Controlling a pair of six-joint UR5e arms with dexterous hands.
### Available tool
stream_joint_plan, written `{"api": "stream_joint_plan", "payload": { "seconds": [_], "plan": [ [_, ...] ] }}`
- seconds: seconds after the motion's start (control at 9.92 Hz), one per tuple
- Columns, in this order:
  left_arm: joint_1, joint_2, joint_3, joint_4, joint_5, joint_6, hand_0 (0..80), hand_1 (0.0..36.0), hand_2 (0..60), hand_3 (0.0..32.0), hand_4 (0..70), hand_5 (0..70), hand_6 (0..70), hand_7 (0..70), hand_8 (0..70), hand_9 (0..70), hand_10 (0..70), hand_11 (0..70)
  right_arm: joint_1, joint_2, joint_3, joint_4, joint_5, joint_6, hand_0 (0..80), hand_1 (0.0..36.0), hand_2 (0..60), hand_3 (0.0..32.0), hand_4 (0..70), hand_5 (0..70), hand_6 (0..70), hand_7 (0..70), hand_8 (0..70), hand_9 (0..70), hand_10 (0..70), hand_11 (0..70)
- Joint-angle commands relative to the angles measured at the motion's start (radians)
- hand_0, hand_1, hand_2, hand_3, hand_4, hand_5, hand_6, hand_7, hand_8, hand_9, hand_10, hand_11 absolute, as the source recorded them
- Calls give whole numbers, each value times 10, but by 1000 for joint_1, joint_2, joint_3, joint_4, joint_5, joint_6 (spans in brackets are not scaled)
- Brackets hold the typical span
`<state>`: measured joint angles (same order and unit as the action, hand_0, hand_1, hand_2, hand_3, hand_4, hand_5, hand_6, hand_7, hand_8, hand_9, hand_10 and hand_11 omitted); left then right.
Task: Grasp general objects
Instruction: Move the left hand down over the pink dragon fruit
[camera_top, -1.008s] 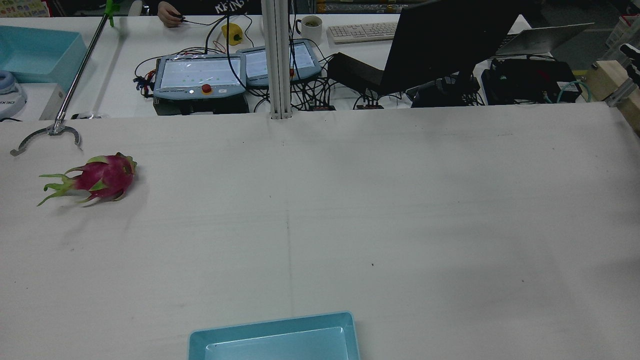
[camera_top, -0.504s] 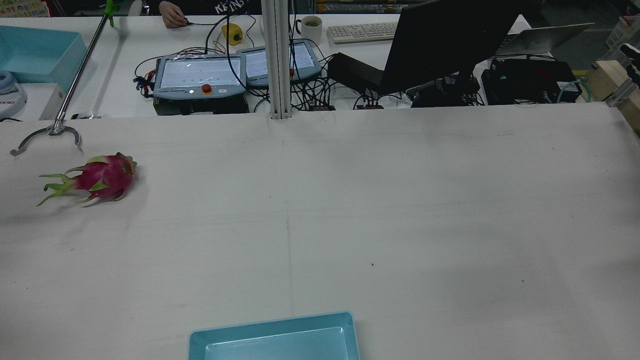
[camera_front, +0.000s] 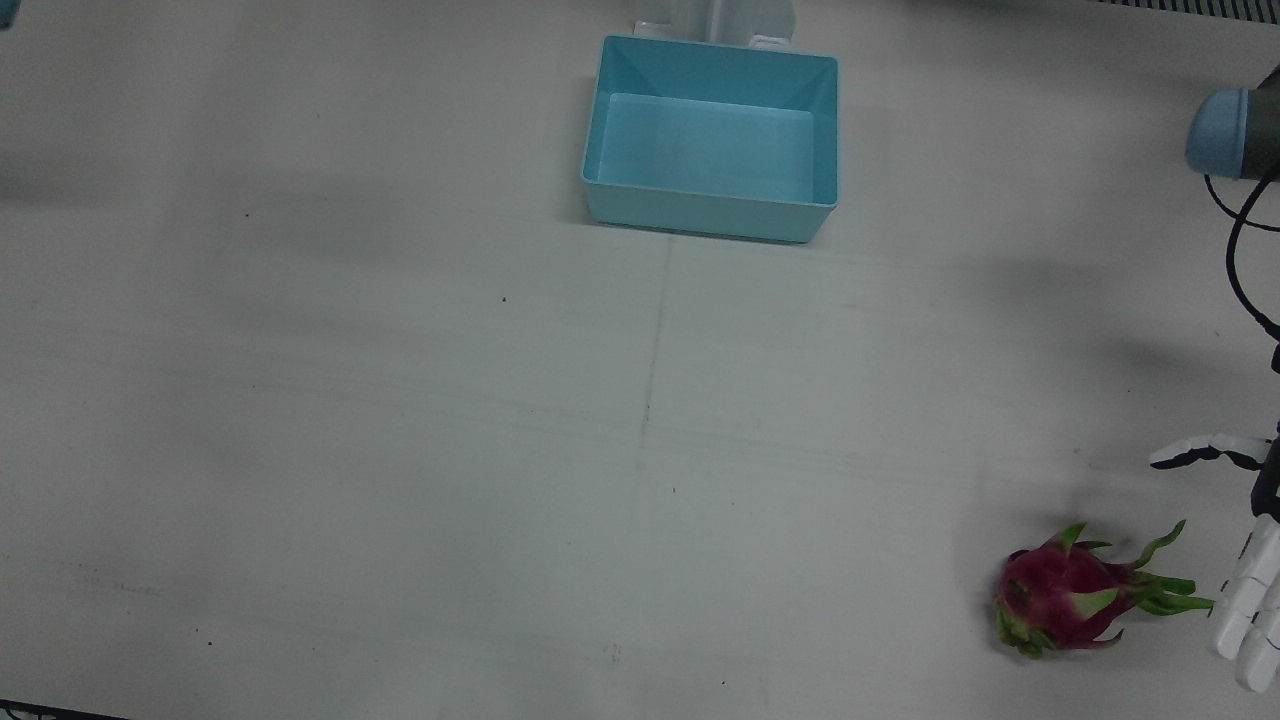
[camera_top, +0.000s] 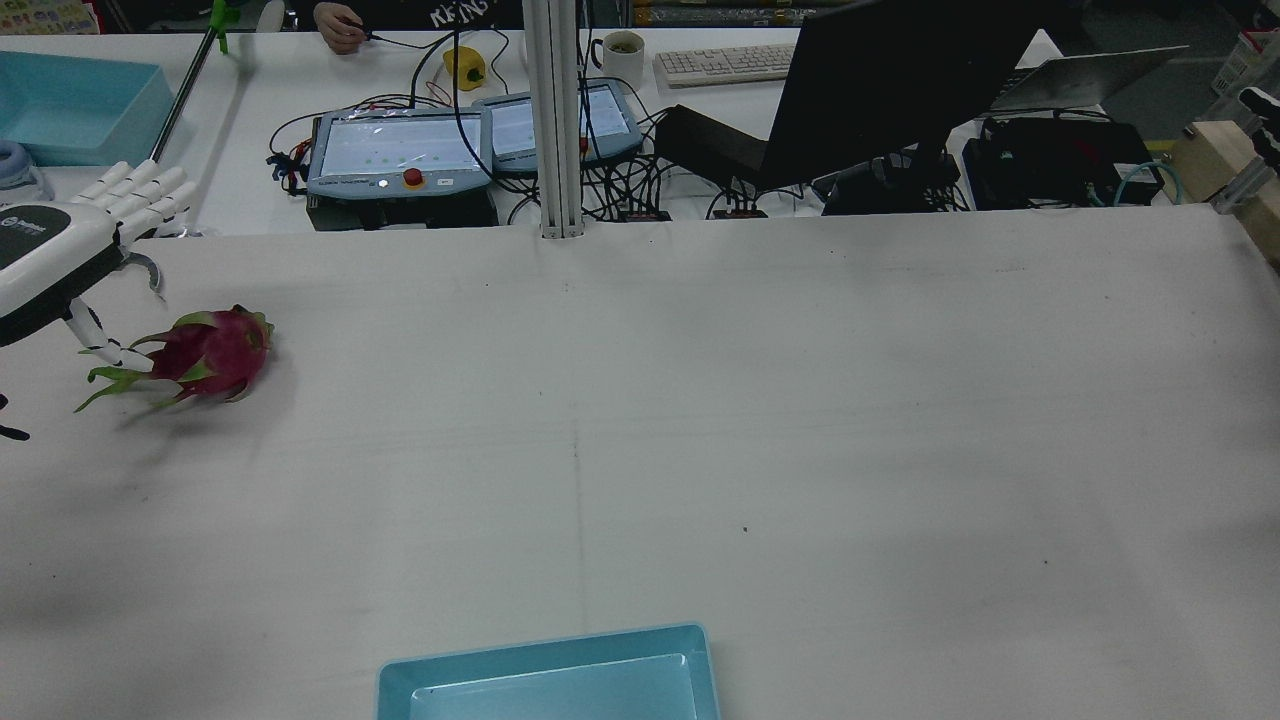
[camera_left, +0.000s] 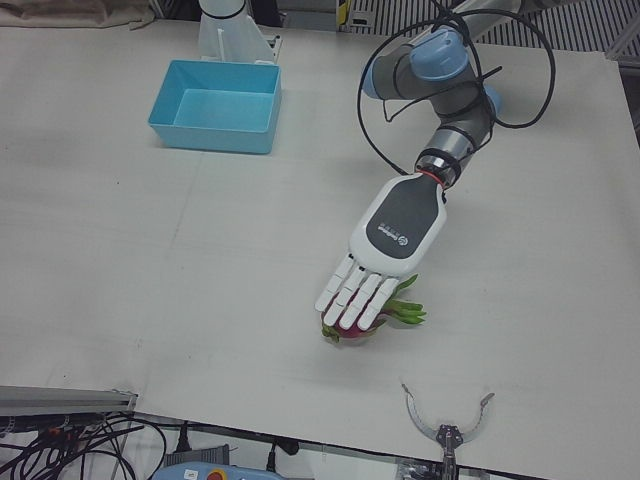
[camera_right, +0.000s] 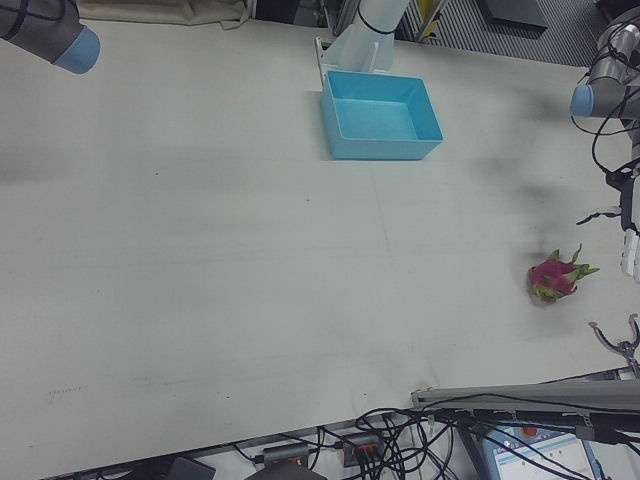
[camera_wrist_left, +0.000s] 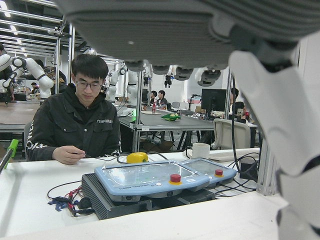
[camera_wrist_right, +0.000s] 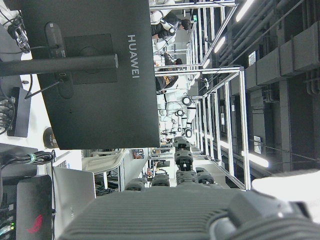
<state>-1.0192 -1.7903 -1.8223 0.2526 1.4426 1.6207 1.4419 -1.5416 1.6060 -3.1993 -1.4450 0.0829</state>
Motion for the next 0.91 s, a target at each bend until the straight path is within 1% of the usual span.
{"api": "stream_joint_plan", "payload": {
  "seconds": [0.0, 0.1, 0.2, 0.3, 0.4, 0.5, 0.6, 0.71, 0.81],
  "plan": [
    [51, -52, 27, 102, -2, 105, 511, 253, 222, 214, 0, 0, 0, 0, 0, 0, 0, 0, 0, 0, 0, 1, -2, 0, 0, 0, 0, 0, 0, 0, 0, 0, 0, 0, 0, 0],
    [74, -60, 52, 120, -2, 164, 518, 267, 247, 202, 0, 0, 0, 0, 0, 0, 0, 0, 0, 0, 0, 1, 0, 0, 0, 0, 0, 0, 0, 0, 0, 0, 0, 0, 0, 0],
    [79, -61, 89, 105, -4, 166, 530, 284, 272, 224, 0, 0, 0, 0, 0, 0, 0, 0, 0, 0, 0, 1, 0, 0, 0, 0, 0, 0, 0, 0, 0, 0, 0, 0, 0, 0],
    [79, -60, 115, 82, -4, 168, 517, 264, 239, 242, 0, 0, 0, 0, 0, 0, 0, 0, 0, 0, 0, 1, 0, 0, 0, 0, 0, 0, 0, 0, 0, 0, 0, 0, 0, 0],
    [80, -61, 118, 77, -7, 172, 493, 228, 200, 238, 0, 0, 0, 0, 0, 0, 0, 0, 0, 0, 0, 1, 0, 0, 0, 0, 0, 0, 0, 0, 0, 0, 0, 0, 0, 0],
    [82, -61, 124, 71, -10, 174, 482, 202, 169, 242, 0, 0, 0, 0, 0, 0, 0, 0, 0, 0, 0, 1, 0, 0, 0, 0, 0, 0, 0, 0, 0, 0, 0, 0, 0, 0],
    [82, -67, 139, 57, -10, 191, 483, 201, 160, 282, 0, 0, 0, 0, 0, 0, 0, 0, 0, 0, -1, 1, 0, 0, 0, 0, 0, 0, 0, 0, 0, 0, 0, 0, 0, 0],
    [80, -84, 177, 47, -10, 205, 485, 206, 164, 312, 0, 0, 0, 0, 0, 0, 0, 0, 0, 0, -1, 1, 0, 0, 0, 0, 0, 0, 0, 0, 0, 0, 0, 0, 0, 0],
    [82, -98, 207, 28, -10, 205, 486, 206, 157, 320, 0, 0, 0, 0, 0, 0, 0, 0, 0, 0, -1, 1, 0, 1, 0, 0, 0, 0, 0, 0, 0, 0, 0, 0, 0, 0]
  ]
}}
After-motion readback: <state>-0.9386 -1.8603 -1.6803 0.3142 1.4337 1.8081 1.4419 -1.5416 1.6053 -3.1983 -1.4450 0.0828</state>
